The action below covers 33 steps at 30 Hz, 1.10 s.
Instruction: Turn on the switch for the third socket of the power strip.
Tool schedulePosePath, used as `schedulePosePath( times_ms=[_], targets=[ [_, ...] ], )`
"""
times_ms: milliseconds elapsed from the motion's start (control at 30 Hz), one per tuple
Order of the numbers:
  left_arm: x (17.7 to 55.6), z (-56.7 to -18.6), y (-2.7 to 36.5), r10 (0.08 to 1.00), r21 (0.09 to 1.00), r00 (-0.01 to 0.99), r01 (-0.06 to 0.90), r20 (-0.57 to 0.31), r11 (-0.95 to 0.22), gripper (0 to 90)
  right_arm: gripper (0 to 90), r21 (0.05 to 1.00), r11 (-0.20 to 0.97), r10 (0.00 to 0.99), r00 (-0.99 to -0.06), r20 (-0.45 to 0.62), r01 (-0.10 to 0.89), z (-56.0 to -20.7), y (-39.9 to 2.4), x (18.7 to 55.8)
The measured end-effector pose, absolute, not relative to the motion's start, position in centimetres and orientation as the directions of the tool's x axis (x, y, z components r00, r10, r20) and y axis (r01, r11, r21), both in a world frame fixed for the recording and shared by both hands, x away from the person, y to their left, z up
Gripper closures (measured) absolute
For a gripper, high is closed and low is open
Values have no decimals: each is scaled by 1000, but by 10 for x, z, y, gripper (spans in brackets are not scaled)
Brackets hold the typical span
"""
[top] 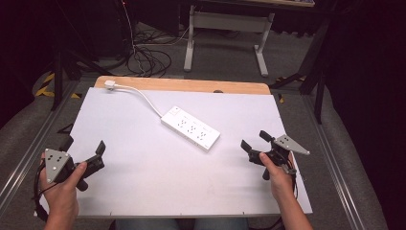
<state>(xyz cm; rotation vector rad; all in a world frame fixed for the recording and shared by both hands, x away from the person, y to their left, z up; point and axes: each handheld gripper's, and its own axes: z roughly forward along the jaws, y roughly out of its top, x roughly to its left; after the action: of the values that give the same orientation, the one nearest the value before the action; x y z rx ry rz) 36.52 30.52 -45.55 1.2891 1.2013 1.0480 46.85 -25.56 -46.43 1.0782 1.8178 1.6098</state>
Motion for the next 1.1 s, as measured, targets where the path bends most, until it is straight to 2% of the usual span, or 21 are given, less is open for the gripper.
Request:
schedulePosePath(
  times_ms=[567,767,900,933,967,1033,1067,1100],
  targets=[
    [368,-455,303,991,996,128,86,-46,35,20,69,972,12,810,-573,127,233,-464,-255,466],
    [368,-455,303,991,996,126,85,-45,34,20,113,976,18,808,-578,115,219,-463,-255,465],
    [368,-455,303,991,996,126,85,-44,33,20,269,974,33,793,-600,111,223,-463,-255,465],
    [368,-455,303,991,996,126,85,-45,34,20,269,974,33,793,-600,111,223,-463,-255,465],
    [368,-455,303,991,996,126,85,-46,35,20,320,974,34,782,-613,113,223,-463,-255,465],
    [368,-455,303,991,996,127,86,-46,35,20,351,974,34,780,-616,113,222,-463,-255,464],
    [368,-455,303,991,996,128,84,-43,33,20,421,974,42,772,-626,110,222,-463,-255,465],
    [368,-455,303,991,996,129,84,-44,33,20,421,974,42,772,-626,110,222,-463,-255,465]
  ],
)
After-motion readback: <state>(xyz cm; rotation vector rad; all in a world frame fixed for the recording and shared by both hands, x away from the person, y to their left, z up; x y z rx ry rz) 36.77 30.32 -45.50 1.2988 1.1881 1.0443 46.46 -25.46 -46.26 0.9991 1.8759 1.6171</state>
